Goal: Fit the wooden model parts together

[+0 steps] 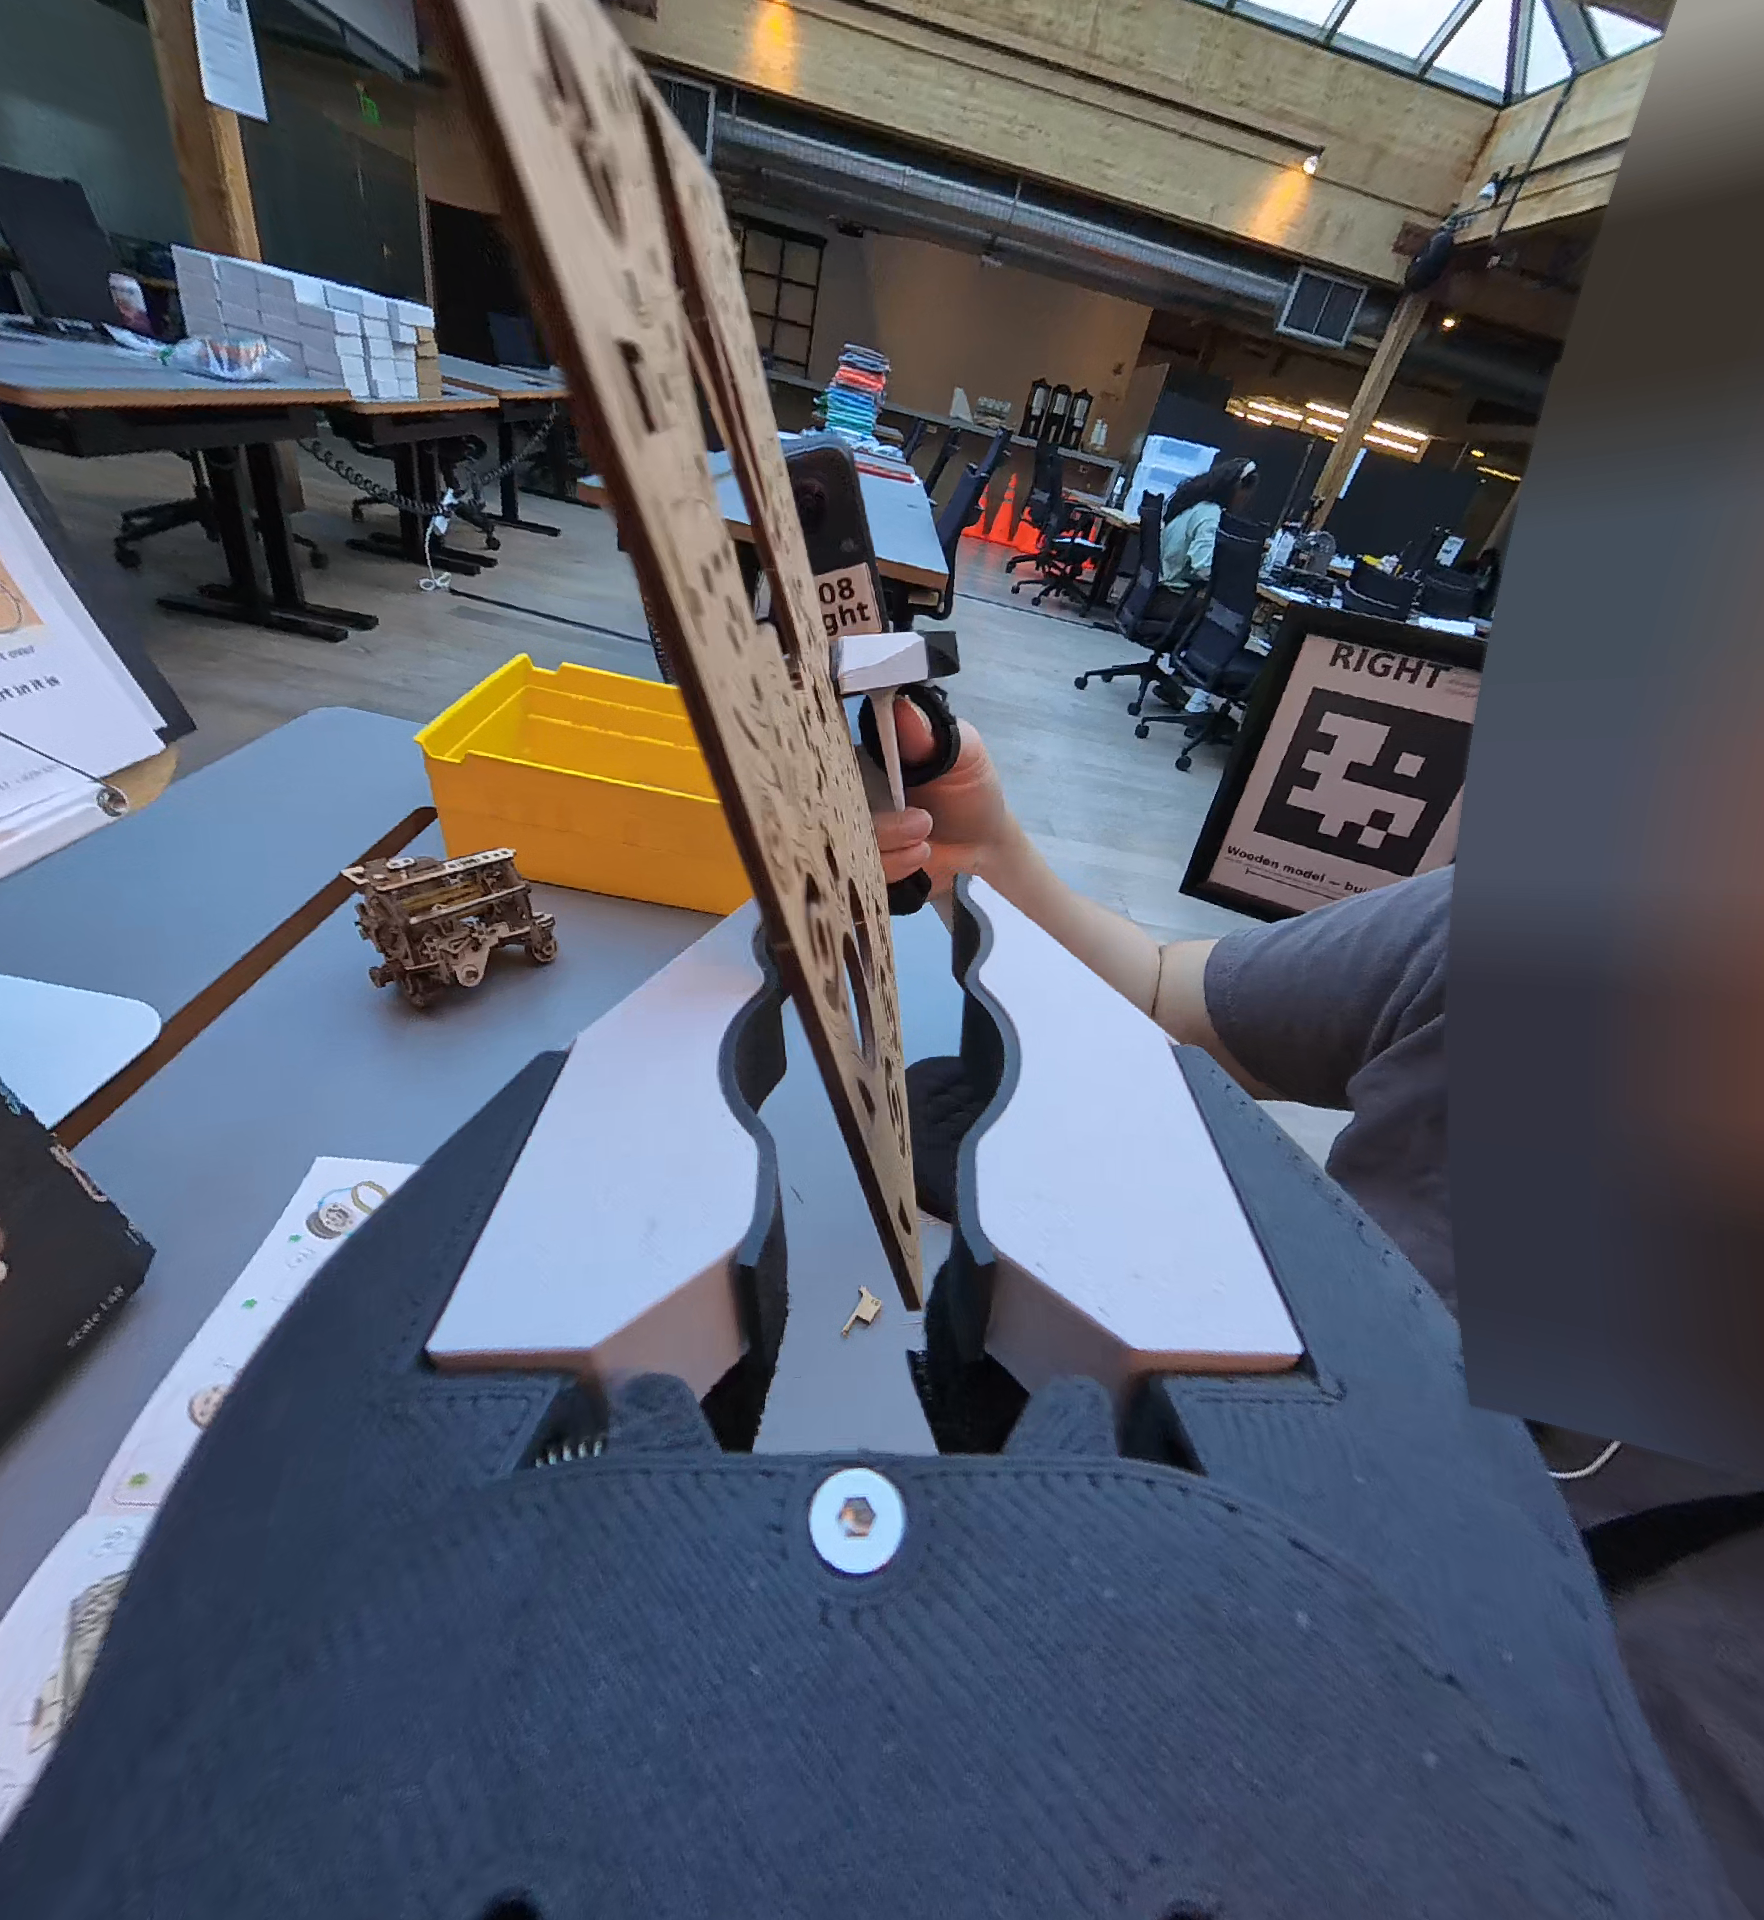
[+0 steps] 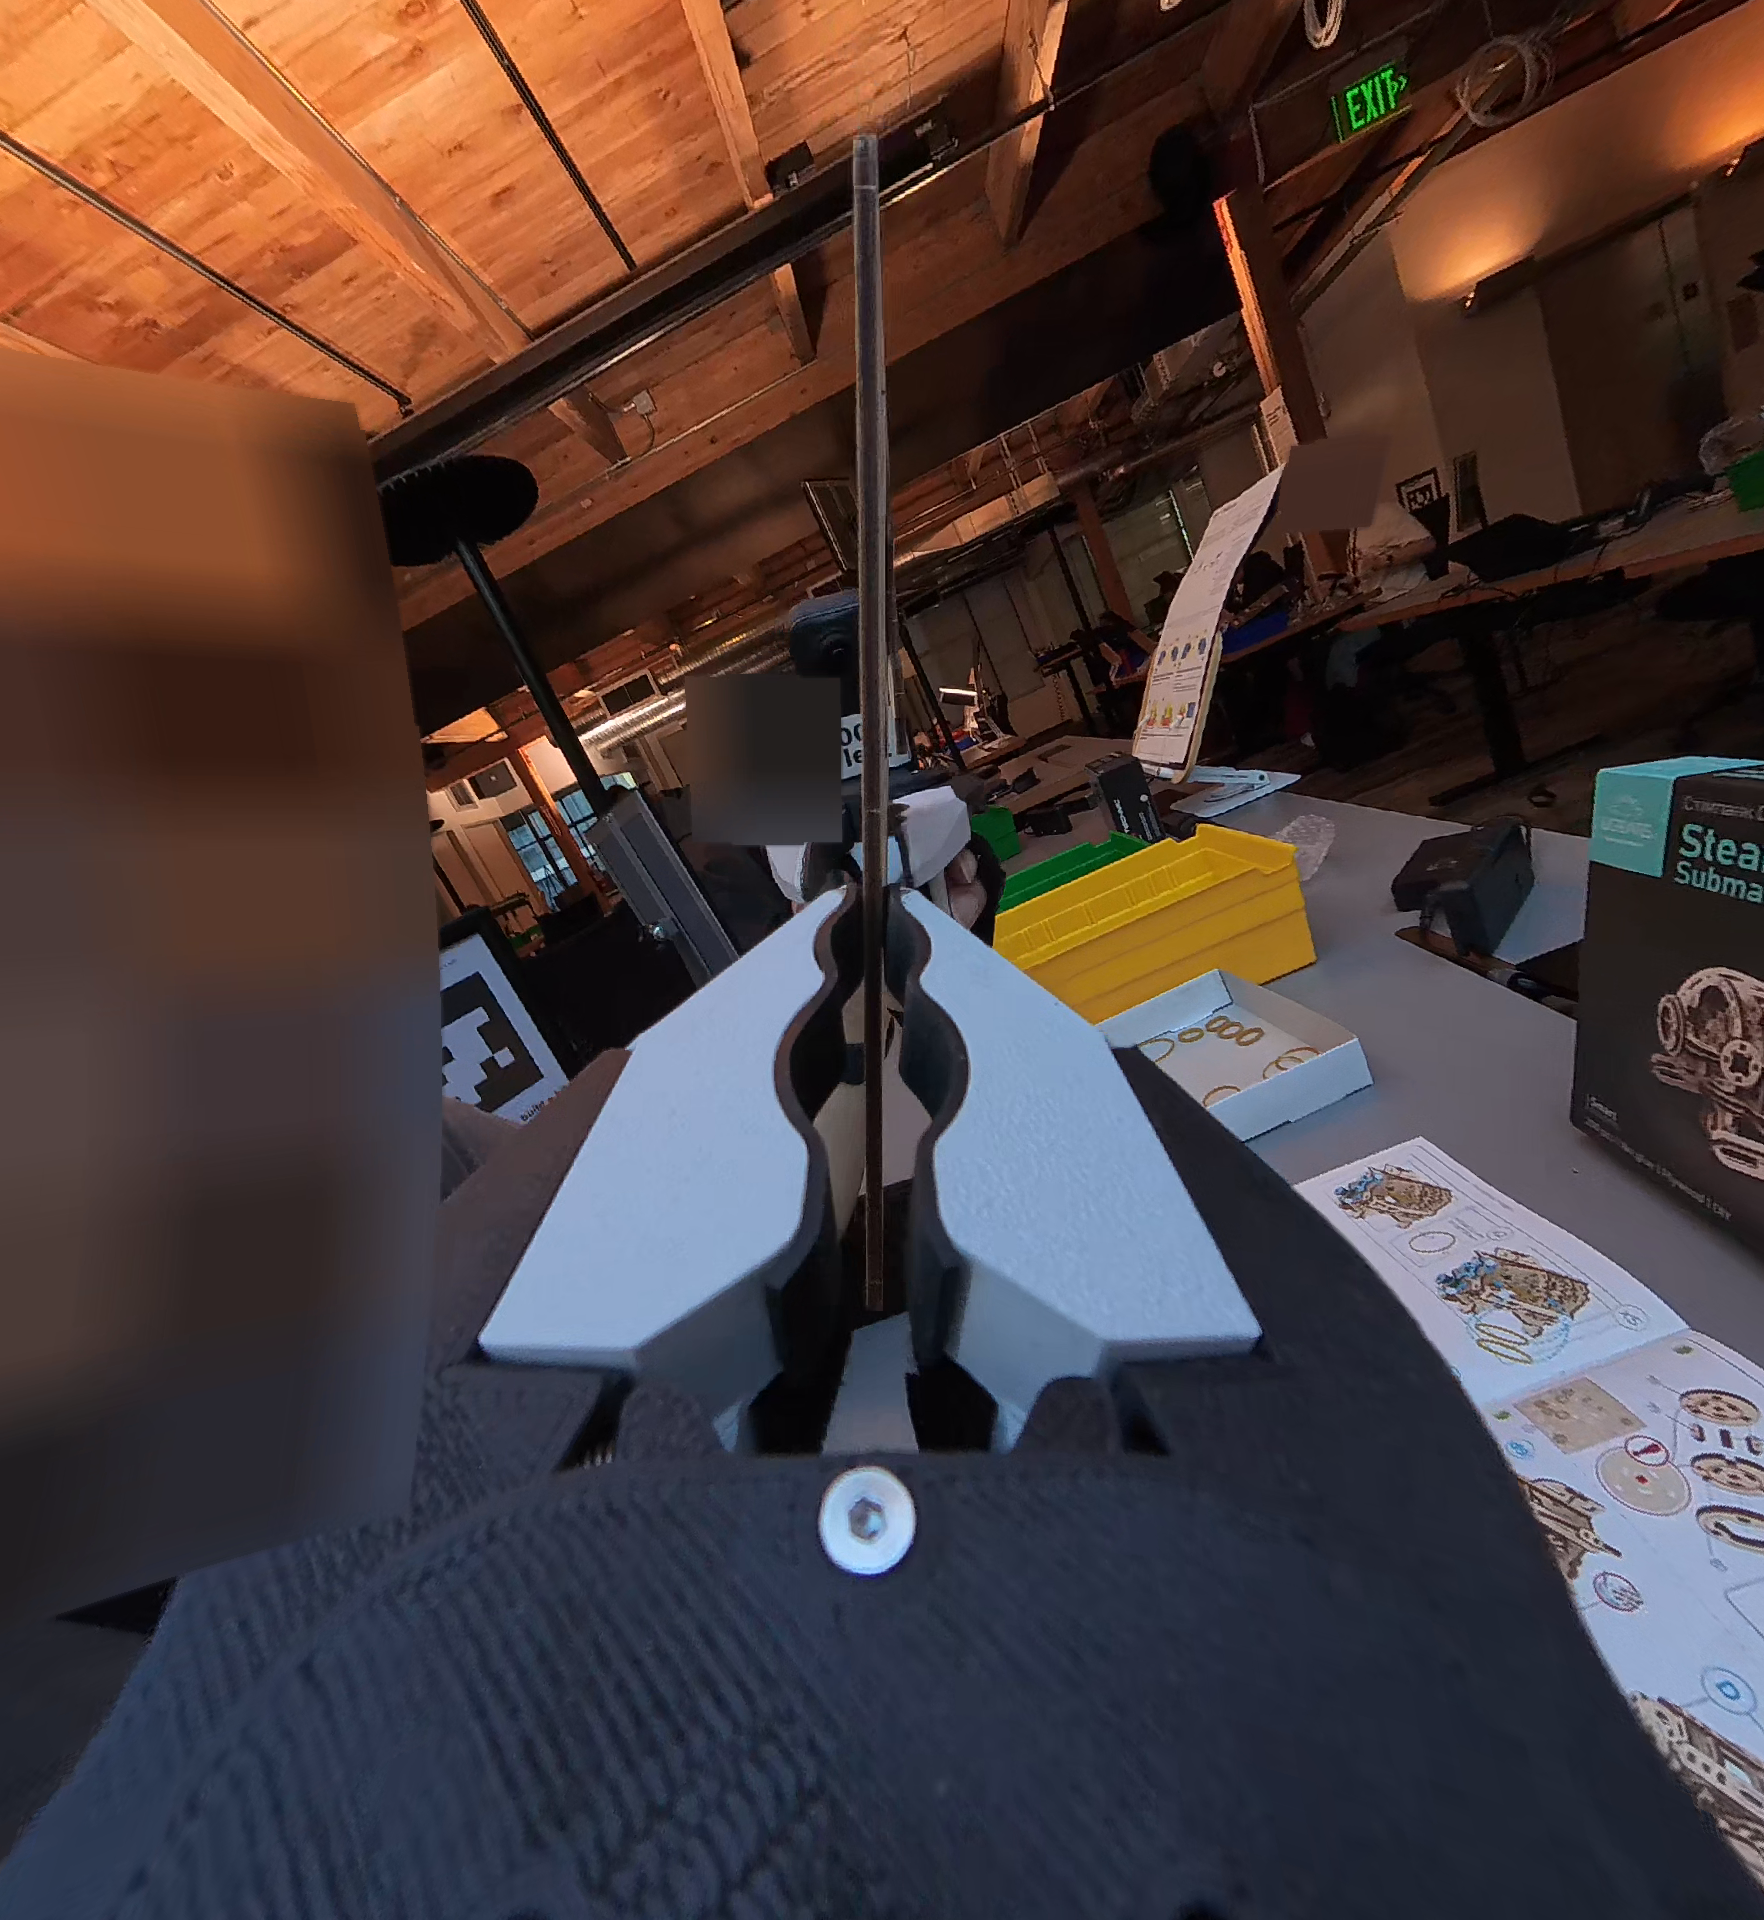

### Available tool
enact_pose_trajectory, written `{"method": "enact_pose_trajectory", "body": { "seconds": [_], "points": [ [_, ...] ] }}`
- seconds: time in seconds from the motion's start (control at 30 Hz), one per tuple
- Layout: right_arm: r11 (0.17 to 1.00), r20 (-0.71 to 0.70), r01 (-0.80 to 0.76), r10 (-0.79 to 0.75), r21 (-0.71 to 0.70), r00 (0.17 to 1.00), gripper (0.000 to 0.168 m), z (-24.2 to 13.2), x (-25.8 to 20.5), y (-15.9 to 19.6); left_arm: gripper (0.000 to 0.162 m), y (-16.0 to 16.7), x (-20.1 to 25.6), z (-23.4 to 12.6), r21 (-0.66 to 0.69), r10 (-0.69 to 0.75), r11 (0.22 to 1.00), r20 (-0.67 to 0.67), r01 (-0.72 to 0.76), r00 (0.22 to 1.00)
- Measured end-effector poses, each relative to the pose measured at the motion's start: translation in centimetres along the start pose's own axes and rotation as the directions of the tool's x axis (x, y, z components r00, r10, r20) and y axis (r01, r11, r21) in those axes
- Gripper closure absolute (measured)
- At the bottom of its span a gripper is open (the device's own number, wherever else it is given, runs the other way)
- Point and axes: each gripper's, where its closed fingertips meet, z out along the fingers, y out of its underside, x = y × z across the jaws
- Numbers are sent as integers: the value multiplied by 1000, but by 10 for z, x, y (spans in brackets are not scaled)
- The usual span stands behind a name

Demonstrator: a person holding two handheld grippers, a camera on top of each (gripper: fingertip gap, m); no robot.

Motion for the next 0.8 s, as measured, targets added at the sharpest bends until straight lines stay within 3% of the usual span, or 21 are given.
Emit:
{"method": "enact_pose_trajectory", "body": {
  "seconds": [0.27,0.4,0.7,0.8],
  "points": [
    [998,-7,37,-38,-59,999,167,4,1,9,144,16,-11,10,-45,-62,997,-28,61,998],
    [997,-6,39,-40,-69,999,167,3,4,11,160,19,-8,11,-55,-86,995,-72,82,994],
    [999,-2,32,-32,-12,999,167,-1,10,3,162,18,-19,18,-32,-115,993,-27,114,993],
    [994,-57,79,-75,71,996,150,-6,19,-9,162,17,-29,21,5,-132,991,10,132,991]
  ]
}}
